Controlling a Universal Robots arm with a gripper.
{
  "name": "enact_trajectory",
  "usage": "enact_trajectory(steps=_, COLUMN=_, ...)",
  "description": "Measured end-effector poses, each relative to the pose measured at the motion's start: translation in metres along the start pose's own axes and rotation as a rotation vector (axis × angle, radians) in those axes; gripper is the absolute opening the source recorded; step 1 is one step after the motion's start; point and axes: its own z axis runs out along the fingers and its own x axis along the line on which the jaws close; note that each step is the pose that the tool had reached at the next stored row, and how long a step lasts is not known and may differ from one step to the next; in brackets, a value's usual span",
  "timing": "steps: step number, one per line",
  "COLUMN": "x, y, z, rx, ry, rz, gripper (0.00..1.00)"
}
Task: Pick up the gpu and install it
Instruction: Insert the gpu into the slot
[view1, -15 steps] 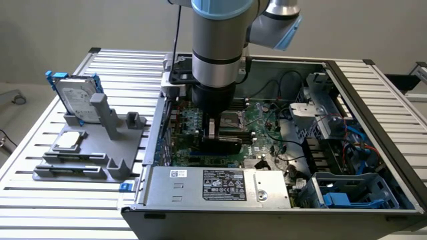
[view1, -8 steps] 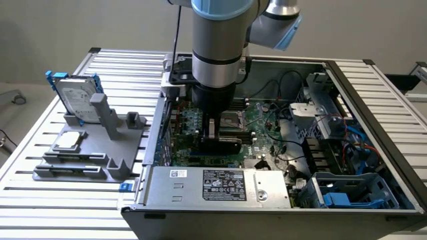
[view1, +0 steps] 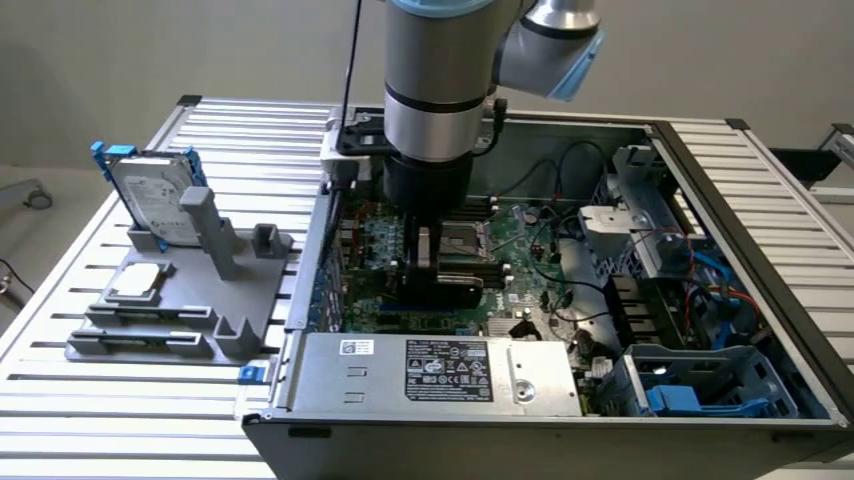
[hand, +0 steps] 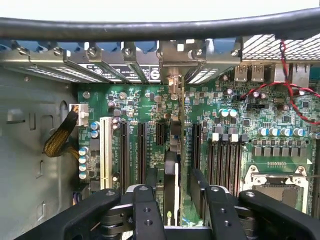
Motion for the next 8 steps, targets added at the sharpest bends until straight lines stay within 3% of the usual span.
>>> enact_trajectory(steps=4, x=0.0, y=0.0004, z=-0.0131, rx=-0.003, ry=0.0001, rz=0.0, gripper=0.4)
enact_trajectory(steps=7, x=0.0, y=0.0005, z=-0.0176, rx=-0.0041, ry=0.0001, rz=0.0, gripper=0.38)
enact_trajectory(steps=8, x=0.0, y=0.0005, z=-0.0176, rx=-0.0042, ry=-0.0001, rz=0.0, gripper=0.32)
